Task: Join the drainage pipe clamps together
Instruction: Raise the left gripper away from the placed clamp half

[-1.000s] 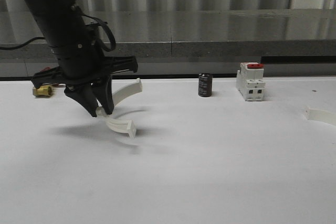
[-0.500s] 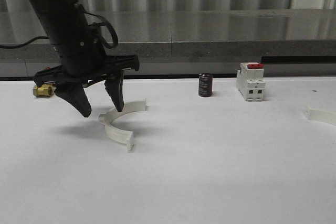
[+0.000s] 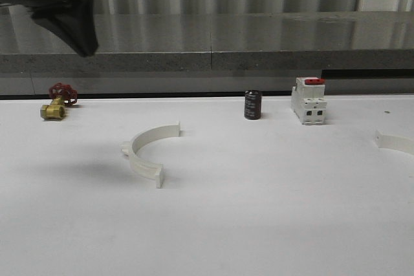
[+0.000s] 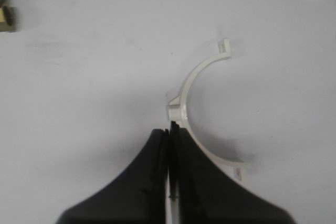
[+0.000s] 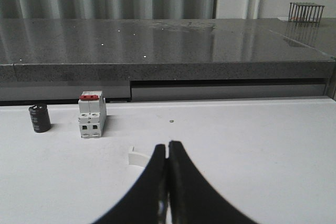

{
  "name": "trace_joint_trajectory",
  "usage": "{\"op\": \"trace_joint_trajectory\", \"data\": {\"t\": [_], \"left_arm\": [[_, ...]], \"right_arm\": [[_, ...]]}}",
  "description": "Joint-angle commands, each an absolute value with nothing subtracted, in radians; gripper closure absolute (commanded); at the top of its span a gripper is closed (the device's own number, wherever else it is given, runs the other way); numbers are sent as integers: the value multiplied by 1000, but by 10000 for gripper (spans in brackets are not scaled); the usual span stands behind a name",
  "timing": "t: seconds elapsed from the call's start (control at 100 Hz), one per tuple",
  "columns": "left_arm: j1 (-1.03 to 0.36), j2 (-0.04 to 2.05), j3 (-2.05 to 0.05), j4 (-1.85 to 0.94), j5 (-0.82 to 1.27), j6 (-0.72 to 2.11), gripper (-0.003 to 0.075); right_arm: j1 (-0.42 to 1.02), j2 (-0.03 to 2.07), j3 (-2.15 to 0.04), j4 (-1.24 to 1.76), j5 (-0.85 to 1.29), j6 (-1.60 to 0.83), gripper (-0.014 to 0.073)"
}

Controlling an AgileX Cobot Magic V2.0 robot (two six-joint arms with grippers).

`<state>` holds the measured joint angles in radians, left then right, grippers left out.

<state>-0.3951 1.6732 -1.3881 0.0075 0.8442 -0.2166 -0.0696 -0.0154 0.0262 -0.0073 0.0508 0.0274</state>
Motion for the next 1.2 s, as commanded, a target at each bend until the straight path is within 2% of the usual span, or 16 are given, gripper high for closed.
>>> {"op": "trace_joint_trajectory", "data": {"t": [0.0, 0.54, 0.84, 1.19], "left_arm": [[-357, 1559, -1354, 13, 791, -201, 741], [-73, 963, -830, 71, 667, -174, 741], [-50, 580, -617, 115, 627, -174, 741], [-50, 229, -473, 81, 648, -174, 741]], "right_arm": [[-73, -29, 10, -10, -34, 29, 660], [-73, -29, 10, -10, -35, 29, 660], [-71, -27, -5, -9, -45, 29, 660], [-70, 136, -314, 9, 352, 29, 660]]}}
